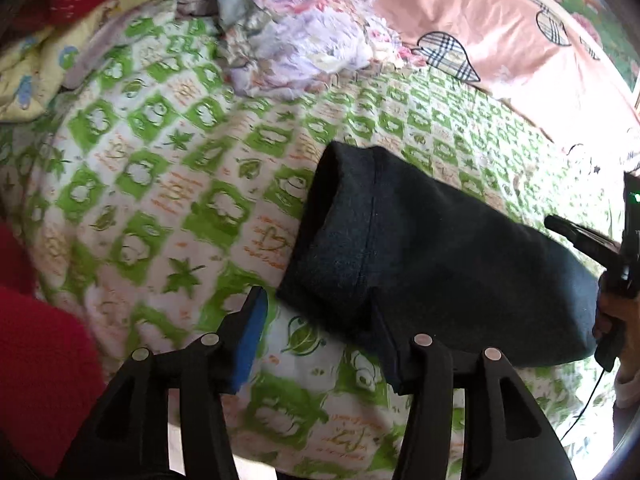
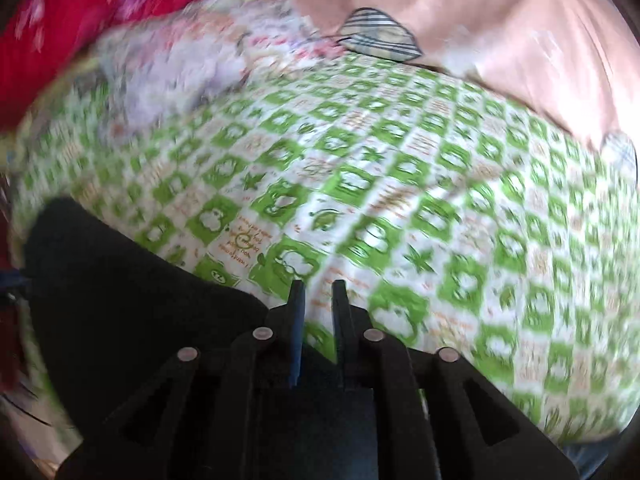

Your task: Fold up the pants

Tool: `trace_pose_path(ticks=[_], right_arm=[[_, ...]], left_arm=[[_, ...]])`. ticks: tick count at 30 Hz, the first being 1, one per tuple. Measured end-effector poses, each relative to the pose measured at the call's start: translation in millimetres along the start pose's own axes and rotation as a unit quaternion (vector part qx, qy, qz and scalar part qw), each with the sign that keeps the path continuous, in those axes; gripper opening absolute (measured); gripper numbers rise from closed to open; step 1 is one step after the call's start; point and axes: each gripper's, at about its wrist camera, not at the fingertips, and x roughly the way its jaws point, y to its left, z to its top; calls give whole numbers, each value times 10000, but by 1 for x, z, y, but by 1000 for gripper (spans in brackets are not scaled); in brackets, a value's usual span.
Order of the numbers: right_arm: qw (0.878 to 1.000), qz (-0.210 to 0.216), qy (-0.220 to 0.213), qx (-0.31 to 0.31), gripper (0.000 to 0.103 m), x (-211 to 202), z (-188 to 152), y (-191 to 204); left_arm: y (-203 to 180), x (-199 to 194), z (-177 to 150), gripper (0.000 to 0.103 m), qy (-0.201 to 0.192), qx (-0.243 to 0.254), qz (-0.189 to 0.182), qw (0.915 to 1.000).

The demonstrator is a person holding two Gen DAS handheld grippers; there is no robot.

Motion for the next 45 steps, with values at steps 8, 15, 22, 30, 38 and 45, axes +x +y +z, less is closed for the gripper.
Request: trace_pose_path(ticks=[8,15,22,30,38,45], right_arm=[[9968,212,-265,725,40,-56,-38,-38],[9919,76,-283,1237,40,-86,-79,-72],[9814,-325,-439,1838,44,-122,-121,-111],[9598,-792,-615,2621,46,-160,-165,-157],[9390,-1070,-737,3184,46,-180,-194,-194],[9274,-979,-853,3508,46,-182,-205,-217]], left_arm=[[-18,-45,16,49,-480,-79,-136,9987],[-82,-42,15,50,-377,486,-520,9967],[-157,-21,1,53,24,1130,-1040,9881],[-237,-4,-18,58,453,1883,-1582,9682],[-329,7,-39,61,778,2939,-2078,9297],[-409,20,-37,64,904,3716,-2379,8928]])
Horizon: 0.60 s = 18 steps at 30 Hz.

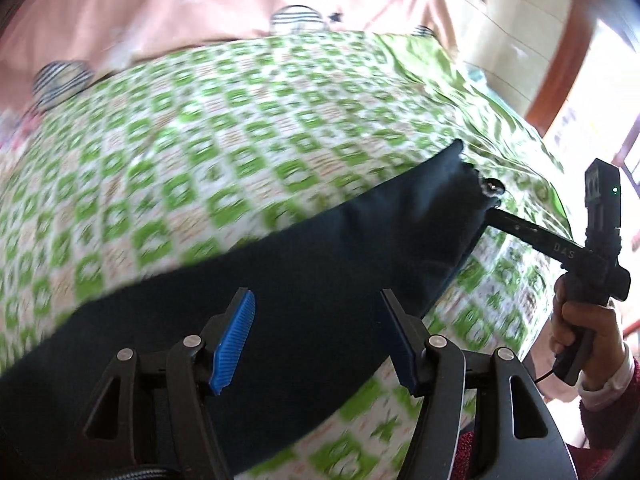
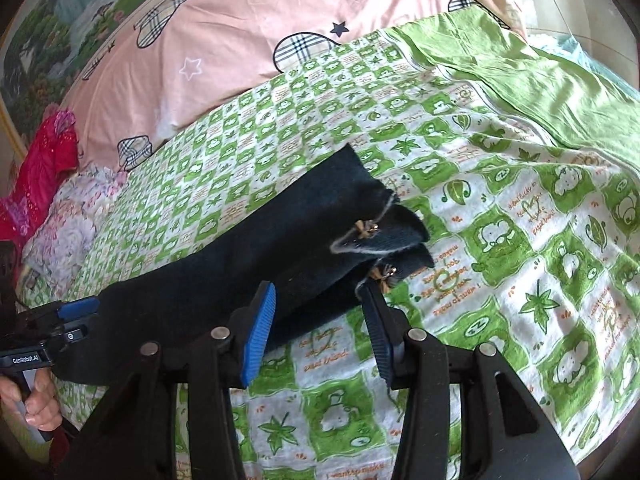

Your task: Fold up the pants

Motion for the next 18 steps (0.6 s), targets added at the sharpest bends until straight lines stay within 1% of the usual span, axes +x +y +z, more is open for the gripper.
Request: trace_pose_path(ticks=[3,8,11,14,15,16,18], right_arm=[[9999,69,-63,87,46,1,3,-5],[9993,198,-68,321,46,3,6,-14],[9986,319,-77,424,46,5,8,-18],[9980,366,-141,488,45,6,10,-20],[9979,390,-141,503,38,7,11,-21],[9981,362,-152,478,22,7,11,-22],[9984,334,-188,408,6,5,12,-23]], left_arm=[[-14,18,28,64,102,291,-227,9993],[-38,52,70,64,313,590,-669,9955],[-52,75,91,64,466,731,-743,9935],[-63,90,101,64,553,824,-835,9915],[-67,94,104,64,596,868,-897,9904],[-70,98,106,64,626,902,-929,9896],[-77,105,109,64,670,976,-939,9885]])
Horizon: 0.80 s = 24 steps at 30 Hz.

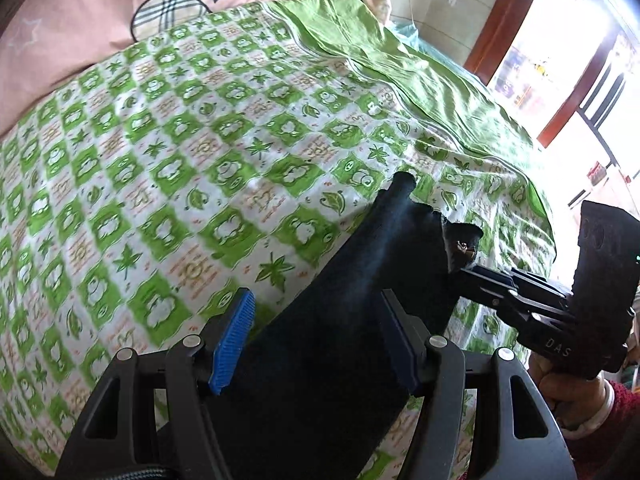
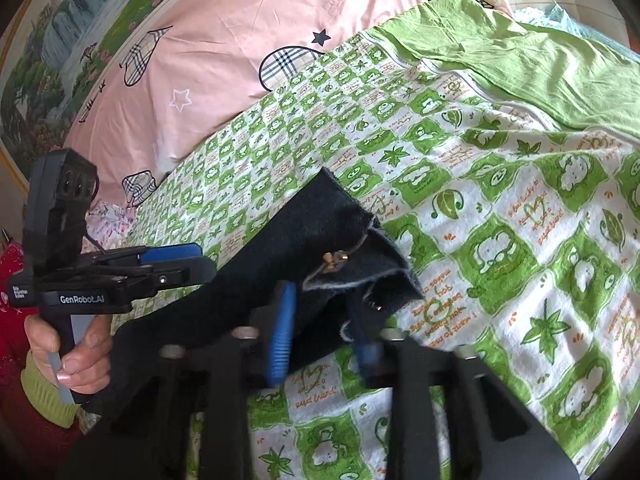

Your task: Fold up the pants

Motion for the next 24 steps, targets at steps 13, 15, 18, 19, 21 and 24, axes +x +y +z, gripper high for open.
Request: trace_pose_path(ticks=[13,15,18,19,21,24], right_arm=[[9979,-75,82,638,34,-16,-12,-28],[9971,58,-16,762,46,-20,-14,-31],[9952,228,14,957,46,-15,-14,-37],[9945,300,33,1002,46,-13,-14,-38],[9932,483,85,1051,46,-7,-15,-37],[9920,654,180,1067,27,1,-18,-36]], left_arm=[[-12,40,13,64,501,266,-177,9982],[-13,45,15,64,551,317,-188,9978],[-11,53,21,64,674,310,-274,9969],[-10,55,23,64,703,281,-282,9967],[-8,58,27,64,767,239,-380,9960],[-7,64,33,64,883,184,-611,9940]])
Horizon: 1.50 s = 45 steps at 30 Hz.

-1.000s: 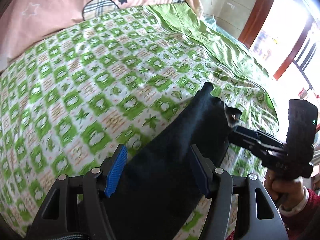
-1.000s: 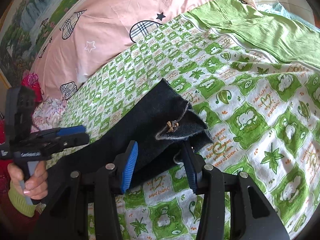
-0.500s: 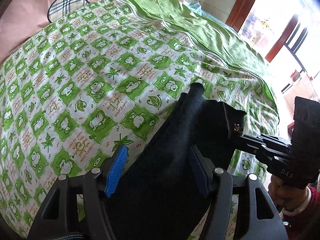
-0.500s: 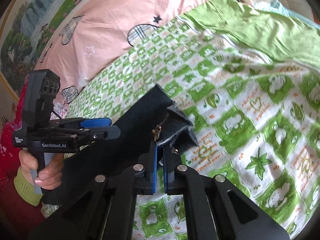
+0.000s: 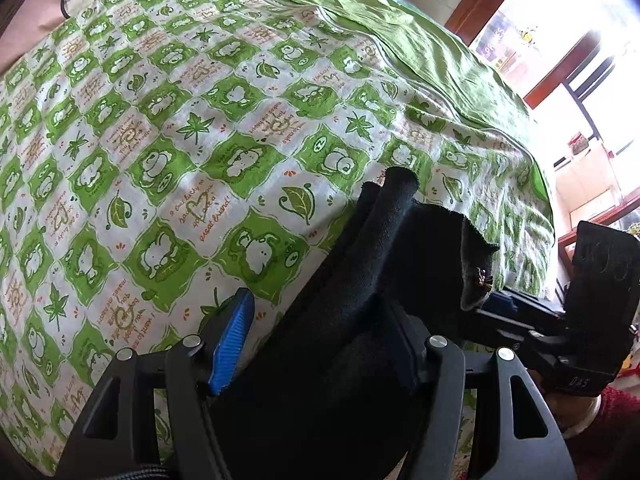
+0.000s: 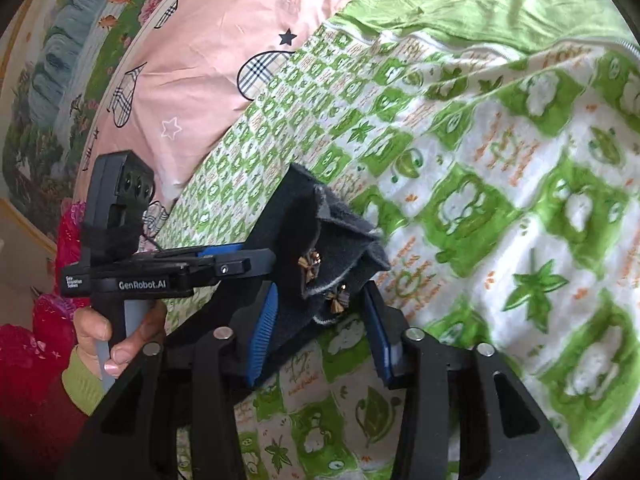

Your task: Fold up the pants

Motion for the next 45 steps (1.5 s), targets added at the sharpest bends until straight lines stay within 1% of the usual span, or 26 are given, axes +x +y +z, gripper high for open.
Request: trace_pose_path(ticks=[1,6,7,9,10,11,13,14,18,21,23,29,34,38,43,45], right_arm=[[10000,-26,28,-19,12,2,-1,-1],[9999,49,-149,16,11,-9,-2,-12],[9999,78,-124,23,11,-9,-2,-13],[9999,57,-118,-20,11,-9,-3,-12],[9999,40,-130,-48,11,-10,-4,-11],[9999,38,-135,-43,11,-9,-4,-10],[9999,71,-126,-31,11,-10,-4,-9],[9999,87,-126,-50,11,-11,-4,-7],[9992,298,-160,-225,11,-17,-2,7],[9962,712,-190,-464,11,-25,1,27],[9934,912,-219,-660,11,-31,1,42],[9798,1567,-21,-1244,11,-33,-8,94],[9651,1989,301,-1675,11,-25,-24,132],[9571,2139,580,-1869,10,-9,-39,154],[9504,2188,865,-2037,10,12,-57,171],[9482,2196,971,-2079,10,20,-63,175]], left_arm=[[0,3,3,64,52,-6,-90,9999],[-3,16,14,64,164,-30,-292,9994],[-5,18,17,62,164,-11,-353,9992],[-9,22,20,55,174,43,-511,9985],[-11,23,21,48,159,62,-546,9984],[-13,23,23,34,125,65,-601,9981],[-14,21,23,14,80,-7,-923,9957],[-15,18,22,12,27,-1,-911,9958],[-24,-5,11,10,-301,130,-840,9959],[-27,-32,0,10,-589,142,-830,9947],[-24,-50,-8,10,-760,124,-838,9935],[-14,-107,-49,10,-1256,-39,-772,9891],[-2,-146,-88,10,-1610,-232,-661,9845],[13,-163,-120,10,-1832,-470,-531,9805],[40,-166,-155,10,-1962,-890,-514,9752],[45,-164,-163,10,-2005,-999,-506,9733]])
